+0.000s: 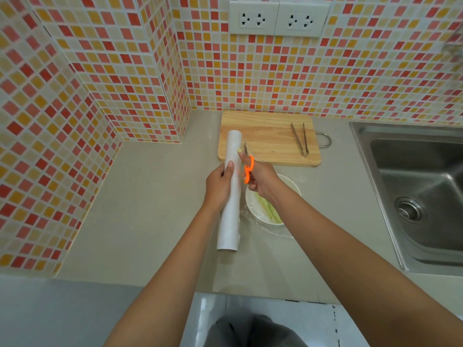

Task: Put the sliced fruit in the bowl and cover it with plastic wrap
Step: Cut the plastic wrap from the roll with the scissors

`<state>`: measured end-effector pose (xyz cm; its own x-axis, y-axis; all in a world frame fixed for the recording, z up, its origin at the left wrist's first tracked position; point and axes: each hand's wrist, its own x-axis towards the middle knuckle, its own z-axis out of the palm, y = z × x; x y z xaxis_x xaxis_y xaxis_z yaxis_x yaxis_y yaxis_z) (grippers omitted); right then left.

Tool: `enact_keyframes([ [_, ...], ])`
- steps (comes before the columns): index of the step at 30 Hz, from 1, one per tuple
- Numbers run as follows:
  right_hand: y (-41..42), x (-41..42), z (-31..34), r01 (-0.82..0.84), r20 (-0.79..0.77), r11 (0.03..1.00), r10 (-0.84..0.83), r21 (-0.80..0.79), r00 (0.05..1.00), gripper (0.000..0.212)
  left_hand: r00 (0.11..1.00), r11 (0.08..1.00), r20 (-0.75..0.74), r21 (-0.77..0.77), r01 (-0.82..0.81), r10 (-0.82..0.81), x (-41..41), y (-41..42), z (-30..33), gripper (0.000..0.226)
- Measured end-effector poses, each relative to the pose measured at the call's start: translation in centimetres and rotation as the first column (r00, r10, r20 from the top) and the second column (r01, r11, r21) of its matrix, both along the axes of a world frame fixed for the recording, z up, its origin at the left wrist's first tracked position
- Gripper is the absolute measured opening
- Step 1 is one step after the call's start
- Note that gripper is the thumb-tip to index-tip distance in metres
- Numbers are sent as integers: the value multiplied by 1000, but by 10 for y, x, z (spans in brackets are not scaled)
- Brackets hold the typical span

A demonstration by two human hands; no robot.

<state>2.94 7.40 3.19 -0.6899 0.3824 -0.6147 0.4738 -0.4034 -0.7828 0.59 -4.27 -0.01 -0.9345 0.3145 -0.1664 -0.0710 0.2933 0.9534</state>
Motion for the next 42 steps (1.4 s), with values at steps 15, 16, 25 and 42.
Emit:
enact_keyframes([
  [15,5,-11,4,-38,-19,999,38,-3,999,46,1000,999,-6,37,-14,15,2,0,1,35],
  [16,6,-12,4,-34,-17,999,34,-2,999,46,1000,999,-10,34,-15,15,3,-1,1,34],
  [25,12,-18,7,-30,-11,999,31,19,999,45,1000,998,-6,56,2,-2,4,-2,0,37],
  [42,22,-30,16,-49,-7,998,49,43,999,42,1000,999,-13,39,5,-4,7,-6,1,30],
])
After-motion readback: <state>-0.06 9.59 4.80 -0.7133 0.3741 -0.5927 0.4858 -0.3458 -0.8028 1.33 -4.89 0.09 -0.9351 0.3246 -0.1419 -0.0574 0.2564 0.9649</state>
